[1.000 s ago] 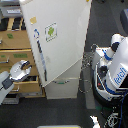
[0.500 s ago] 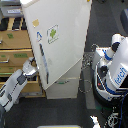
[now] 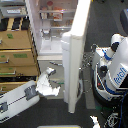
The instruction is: Opening the fridge
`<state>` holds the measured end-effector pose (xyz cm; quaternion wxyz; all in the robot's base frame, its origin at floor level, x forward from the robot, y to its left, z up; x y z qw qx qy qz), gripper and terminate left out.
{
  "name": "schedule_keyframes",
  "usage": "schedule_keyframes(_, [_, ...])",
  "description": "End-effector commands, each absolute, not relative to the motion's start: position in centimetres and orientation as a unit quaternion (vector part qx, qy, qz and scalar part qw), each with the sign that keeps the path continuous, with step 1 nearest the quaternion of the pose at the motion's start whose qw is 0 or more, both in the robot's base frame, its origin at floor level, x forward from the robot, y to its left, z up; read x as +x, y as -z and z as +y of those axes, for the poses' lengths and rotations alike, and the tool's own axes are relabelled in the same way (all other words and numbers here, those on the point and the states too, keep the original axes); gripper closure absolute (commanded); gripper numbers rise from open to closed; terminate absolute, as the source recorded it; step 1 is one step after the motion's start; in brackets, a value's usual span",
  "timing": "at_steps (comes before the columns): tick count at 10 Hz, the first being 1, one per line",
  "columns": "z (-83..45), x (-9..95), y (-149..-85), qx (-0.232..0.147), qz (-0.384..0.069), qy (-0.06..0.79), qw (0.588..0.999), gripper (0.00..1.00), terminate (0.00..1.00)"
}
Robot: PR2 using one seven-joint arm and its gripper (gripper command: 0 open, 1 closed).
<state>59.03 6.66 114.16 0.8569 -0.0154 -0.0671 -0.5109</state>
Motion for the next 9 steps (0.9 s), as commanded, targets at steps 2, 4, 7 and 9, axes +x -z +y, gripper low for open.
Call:
schedule_keyframes(2, [-1.2,42.7,-123.3,-0.057,-0.146,0.588,0.793,0.0,0.0])
schedule_keyframes(4, [6.3,47.9,-118.2,-0.077,-0.137,0.5,0.852,0.0,0.0])
schedule_keyframes(7, [17.7,52.0,-116.4,-0.076,-0.166,0.401,0.898,0.0,0.0])
schedule_keyframes(9, [21.5,51.8,-115.9,-0.056,-0.184,0.39,0.9,0.0,0.0])
